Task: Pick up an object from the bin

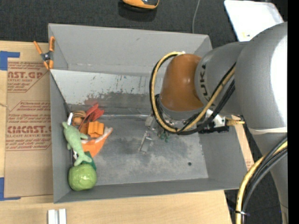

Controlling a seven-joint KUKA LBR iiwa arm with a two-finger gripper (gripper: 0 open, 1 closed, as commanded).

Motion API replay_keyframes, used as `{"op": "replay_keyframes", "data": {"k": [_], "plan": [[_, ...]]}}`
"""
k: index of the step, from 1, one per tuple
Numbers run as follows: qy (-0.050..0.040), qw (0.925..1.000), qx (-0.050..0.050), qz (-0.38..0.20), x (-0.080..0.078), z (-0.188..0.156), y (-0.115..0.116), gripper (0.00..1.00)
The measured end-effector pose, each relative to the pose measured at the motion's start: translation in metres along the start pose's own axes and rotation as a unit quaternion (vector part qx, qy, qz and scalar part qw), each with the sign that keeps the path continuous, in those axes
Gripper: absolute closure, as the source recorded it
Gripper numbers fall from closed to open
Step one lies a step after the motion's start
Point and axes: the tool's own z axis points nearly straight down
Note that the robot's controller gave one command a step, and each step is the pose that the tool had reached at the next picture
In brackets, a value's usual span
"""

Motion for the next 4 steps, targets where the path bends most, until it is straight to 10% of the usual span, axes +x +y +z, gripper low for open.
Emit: {"op": "replay_keyframes", "data": {"k": [3, 4], "plan": [[0.0014, 0.9991, -0.001, -0.041, 0.026, 0.038, 0.11, 0.0], [-0.0017, 0.999, -0.002, -0.045, 0.046, 0.041, 0.114, 0.0]]}}
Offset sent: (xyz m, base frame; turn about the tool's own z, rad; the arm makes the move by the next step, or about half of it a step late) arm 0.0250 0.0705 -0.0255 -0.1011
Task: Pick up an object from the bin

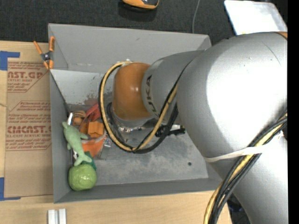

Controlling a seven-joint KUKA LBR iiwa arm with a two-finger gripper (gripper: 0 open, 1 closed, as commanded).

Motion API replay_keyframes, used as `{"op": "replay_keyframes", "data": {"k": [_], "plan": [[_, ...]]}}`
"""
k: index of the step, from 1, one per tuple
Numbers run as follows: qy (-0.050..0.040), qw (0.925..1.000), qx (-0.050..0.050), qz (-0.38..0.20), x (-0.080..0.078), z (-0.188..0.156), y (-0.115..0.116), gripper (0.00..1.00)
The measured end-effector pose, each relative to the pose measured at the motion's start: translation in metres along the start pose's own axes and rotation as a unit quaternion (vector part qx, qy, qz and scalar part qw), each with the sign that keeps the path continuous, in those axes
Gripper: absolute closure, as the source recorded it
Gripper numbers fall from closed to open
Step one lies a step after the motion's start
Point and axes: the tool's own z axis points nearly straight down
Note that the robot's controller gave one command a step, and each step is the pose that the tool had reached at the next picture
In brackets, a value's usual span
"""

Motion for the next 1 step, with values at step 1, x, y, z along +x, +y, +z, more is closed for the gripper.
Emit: {"op": "replay_keyframes", "data": {"k": [1], "plan": [[0.0011, 1.0, 0.001, 0.005, -0.0036, 0.0006, 0.0035, 0.0]]}}
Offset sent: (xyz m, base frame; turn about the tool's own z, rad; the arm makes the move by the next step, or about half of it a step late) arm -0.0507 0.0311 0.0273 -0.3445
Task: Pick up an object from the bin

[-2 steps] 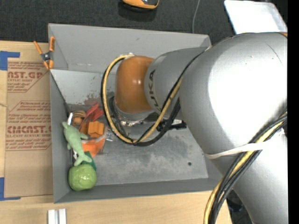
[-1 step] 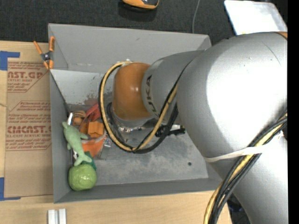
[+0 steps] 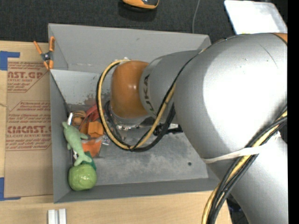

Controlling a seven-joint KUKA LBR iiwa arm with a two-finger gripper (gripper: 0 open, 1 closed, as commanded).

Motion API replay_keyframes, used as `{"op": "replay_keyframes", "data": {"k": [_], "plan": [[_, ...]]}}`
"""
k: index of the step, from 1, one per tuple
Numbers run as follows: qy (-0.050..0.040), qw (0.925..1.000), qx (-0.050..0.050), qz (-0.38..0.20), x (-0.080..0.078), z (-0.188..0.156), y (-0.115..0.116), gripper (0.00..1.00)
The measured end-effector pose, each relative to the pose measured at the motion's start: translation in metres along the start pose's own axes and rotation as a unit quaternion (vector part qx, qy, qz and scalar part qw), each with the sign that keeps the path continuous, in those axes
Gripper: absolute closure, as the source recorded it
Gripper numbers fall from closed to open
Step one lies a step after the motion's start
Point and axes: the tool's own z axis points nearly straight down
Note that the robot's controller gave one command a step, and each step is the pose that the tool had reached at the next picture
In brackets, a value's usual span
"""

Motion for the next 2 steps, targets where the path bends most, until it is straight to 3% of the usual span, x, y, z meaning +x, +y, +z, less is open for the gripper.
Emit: {"op": "replay_keyframes", "data": {"k": [1, 2], "plan": [[0.0005, 0.9843, 0.001, -0.176, 0.0612, -0.0276, 0.0109, 1.0], [0.0007, 0.9844, 0.001, -0.176, 0.0612, -0.0275, 0.0108, 1.0]]}}
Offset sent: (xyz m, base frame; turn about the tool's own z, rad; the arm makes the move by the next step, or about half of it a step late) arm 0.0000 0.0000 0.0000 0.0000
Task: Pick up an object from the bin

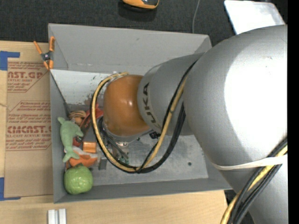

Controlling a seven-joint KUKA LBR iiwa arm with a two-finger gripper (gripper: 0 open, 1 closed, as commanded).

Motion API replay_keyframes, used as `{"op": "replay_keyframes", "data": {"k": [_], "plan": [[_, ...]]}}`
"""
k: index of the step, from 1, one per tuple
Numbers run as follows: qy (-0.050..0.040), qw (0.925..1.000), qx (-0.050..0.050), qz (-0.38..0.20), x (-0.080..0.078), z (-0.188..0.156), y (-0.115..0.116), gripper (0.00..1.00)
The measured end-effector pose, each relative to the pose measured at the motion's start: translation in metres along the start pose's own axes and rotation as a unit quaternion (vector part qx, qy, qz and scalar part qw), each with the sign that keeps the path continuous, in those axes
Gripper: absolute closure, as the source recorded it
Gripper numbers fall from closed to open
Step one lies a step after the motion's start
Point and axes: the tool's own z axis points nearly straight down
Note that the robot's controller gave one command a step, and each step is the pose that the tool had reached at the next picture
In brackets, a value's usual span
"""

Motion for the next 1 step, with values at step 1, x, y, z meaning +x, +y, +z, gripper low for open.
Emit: {"op": "replay_keyframes", "data": {"k": [1], "plan": [[0.0, 1.0, 0.0, 0.0, 0.0, 0.0, 0.0, 1.0]]}}
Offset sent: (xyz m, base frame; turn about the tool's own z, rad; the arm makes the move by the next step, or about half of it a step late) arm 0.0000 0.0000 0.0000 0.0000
